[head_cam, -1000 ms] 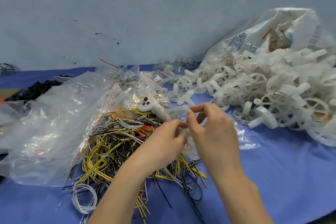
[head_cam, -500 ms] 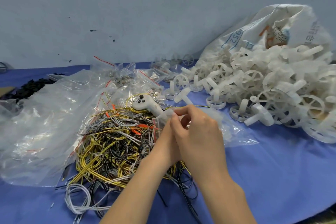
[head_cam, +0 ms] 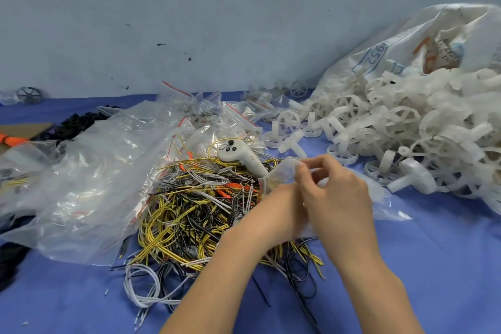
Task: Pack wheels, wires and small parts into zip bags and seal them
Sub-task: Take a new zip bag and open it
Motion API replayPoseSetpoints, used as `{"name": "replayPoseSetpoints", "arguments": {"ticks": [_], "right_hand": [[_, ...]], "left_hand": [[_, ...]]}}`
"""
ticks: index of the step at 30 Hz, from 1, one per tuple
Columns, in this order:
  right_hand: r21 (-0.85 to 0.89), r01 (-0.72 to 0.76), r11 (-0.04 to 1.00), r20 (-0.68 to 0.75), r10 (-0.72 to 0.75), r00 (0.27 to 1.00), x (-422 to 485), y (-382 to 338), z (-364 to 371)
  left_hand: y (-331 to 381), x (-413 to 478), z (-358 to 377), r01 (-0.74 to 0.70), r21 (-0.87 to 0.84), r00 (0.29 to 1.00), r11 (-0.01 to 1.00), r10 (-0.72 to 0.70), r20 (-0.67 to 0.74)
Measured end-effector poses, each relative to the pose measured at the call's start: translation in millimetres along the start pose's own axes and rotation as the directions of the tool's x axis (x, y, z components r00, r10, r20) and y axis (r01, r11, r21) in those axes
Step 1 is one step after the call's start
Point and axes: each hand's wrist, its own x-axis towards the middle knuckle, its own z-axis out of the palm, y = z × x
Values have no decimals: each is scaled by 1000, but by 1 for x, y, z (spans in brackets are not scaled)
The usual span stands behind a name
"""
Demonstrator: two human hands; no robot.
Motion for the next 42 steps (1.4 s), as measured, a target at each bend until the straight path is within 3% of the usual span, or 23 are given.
{"name": "replayPoseSetpoints", "arguments": {"ticks": [3,5,7,11,19,31,36,40,42], "right_hand": [[59,6,998,-14,-6,1000,0,0,-2],[87,12,996,-16,-11,1000,-1,1,-2],[102,22,995,-8,-21,1000,-3,1,0],[119,33,992,33,-37,999,-5,2,5],[97,21,995,20,-23,1000,-1,4,3],[56,37,998,8,-37,999,-2,6,0],[65,42,997,-13,-42,999,0,7,-1],[70,41,997,-22,-40,999,1,6,0],[72,40,997,-24,-39,999,1,5,0]], "left_hand": [[-1,-22,-24,-1,-96,1000,995,3,18],[-3,-40,-46,6,-104,997,995,-13,-72],[-9,-57,-70,25,-34,968,999,-33,-249],[-34,-68,-101,318,248,859,915,-167,-485],[-58,-69,-93,469,448,873,761,-325,-363],[-54,-69,-86,497,499,864,710,-355,-356],[-57,-71,-93,460,326,831,826,-271,-486],[-57,-75,-107,310,83,669,947,-156,-726],[-56,-75,-108,234,-103,592,967,-226,-774]]}}
